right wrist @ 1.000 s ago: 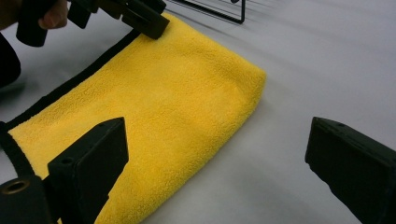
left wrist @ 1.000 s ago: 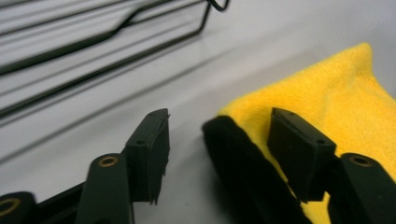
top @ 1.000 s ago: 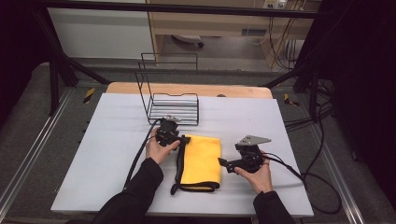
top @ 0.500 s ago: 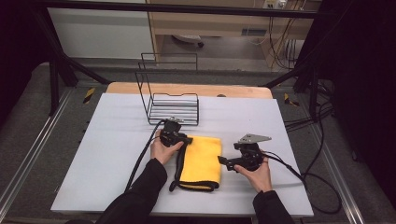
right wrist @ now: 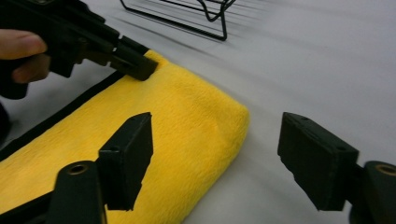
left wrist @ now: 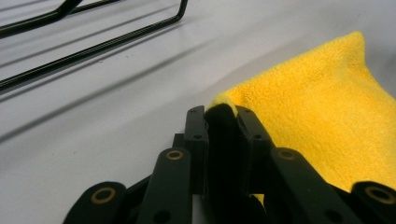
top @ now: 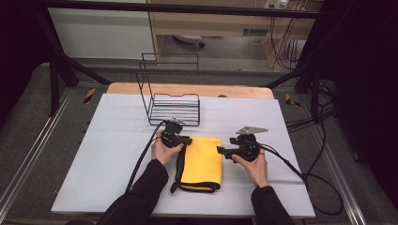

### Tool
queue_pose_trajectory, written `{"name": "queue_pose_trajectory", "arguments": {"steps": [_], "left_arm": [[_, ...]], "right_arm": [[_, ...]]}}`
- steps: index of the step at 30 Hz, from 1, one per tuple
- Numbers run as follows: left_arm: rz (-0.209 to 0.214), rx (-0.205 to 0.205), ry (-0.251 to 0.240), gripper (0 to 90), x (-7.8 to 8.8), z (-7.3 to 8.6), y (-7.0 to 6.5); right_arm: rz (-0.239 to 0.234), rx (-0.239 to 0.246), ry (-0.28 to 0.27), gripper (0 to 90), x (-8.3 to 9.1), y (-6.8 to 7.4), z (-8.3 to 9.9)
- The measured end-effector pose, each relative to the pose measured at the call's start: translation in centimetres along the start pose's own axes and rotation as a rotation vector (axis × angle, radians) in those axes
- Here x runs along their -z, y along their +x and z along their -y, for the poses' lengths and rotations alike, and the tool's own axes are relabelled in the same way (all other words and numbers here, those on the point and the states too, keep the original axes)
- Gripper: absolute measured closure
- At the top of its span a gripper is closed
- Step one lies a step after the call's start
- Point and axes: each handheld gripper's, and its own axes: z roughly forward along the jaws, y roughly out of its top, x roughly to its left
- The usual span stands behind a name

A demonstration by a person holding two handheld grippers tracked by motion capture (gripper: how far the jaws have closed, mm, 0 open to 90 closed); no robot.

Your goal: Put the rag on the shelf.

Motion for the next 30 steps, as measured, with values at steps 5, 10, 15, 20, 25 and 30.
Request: {"name": "queue_pose_trajectory", "arguments": {"steps": [5,10,15,20,25,30], "left_arm": [[-0.002,-0.029,-0.005,75.8,-0.1,0.1,0.0],[-0.001,-0.038,-0.011,75.5,-0.2,0.2,0.0],[0.000,-0.038,-0.015,75.2,-0.2,0.2,0.0],[0.004,-0.045,-0.015,75.0,-0.2,0.2,0.1],[0.020,-0.018,-0.015,75.7,-0.2,0.2,0.3],[0.030,-0.003,-0.016,78.2,0.2,0.1,0.5]], "right_arm": [[0.056,-0.038,0.036,40.2,-2.5,-0.8,-0.7],[0.088,-0.059,0.062,51.7,-3.6,-1.5,-0.8],[0.073,-0.079,0.101,63.5,-4.4,-1.6,-0.4],[0.043,-0.099,0.118,71.9,-4.6,-1.7,-0.4],[0.016,-0.150,0.137,78.8,-4.7,-1.8,-0.5],[0.009,-0.173,0.137,83.6,-4.5,-1.7,-0.6]]}}
